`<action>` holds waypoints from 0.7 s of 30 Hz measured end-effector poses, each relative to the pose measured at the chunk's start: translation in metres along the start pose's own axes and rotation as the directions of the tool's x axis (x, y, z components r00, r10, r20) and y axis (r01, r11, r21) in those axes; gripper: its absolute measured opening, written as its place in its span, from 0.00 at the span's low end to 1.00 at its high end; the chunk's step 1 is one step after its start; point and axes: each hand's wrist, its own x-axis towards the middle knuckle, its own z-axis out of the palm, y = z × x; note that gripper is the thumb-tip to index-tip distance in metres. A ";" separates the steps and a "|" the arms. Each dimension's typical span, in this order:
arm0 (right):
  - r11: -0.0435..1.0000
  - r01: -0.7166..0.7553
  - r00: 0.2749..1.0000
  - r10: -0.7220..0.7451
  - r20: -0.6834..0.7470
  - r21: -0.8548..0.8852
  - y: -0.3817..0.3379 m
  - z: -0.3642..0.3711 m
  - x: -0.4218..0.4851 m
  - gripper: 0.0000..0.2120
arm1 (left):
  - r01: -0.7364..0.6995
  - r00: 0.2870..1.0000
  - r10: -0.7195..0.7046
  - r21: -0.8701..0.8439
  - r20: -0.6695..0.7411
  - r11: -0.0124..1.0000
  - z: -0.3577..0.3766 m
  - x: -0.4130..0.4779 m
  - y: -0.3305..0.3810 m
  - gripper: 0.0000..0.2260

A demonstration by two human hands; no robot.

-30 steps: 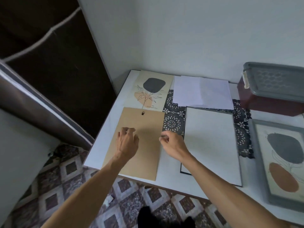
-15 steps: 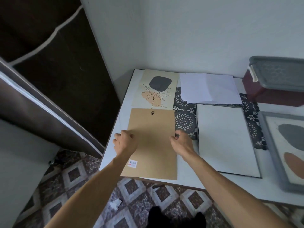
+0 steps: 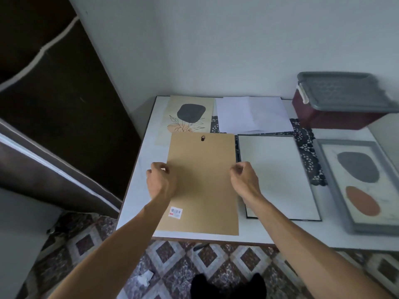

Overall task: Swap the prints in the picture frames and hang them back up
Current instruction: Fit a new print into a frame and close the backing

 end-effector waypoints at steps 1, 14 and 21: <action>1.000 0.003 1.000 -0.003 -0.026 -0.008 0.003 -0.009 0.003 0.11 | -0.018 1.000 0.018 -0.009 0.018 1.000 0.007 -0.004 0.006 0.05; 0.981 -0.024 0.983 -0.011 -0.183 -0.192 0.076 -0.144 0.049 0.17 | -0.186 0.967 0.176 0.036 0.184 0.982 0.128 -0.073 0.072 0.08; 0.973 -0.004 0.989 -0.030 -0.143 -0.230 0.107 -0.183 0.080 0.18 | -0.198 0.961 0.179 0.070 0.212 0.978 0.180 -0.088 0.081 0.14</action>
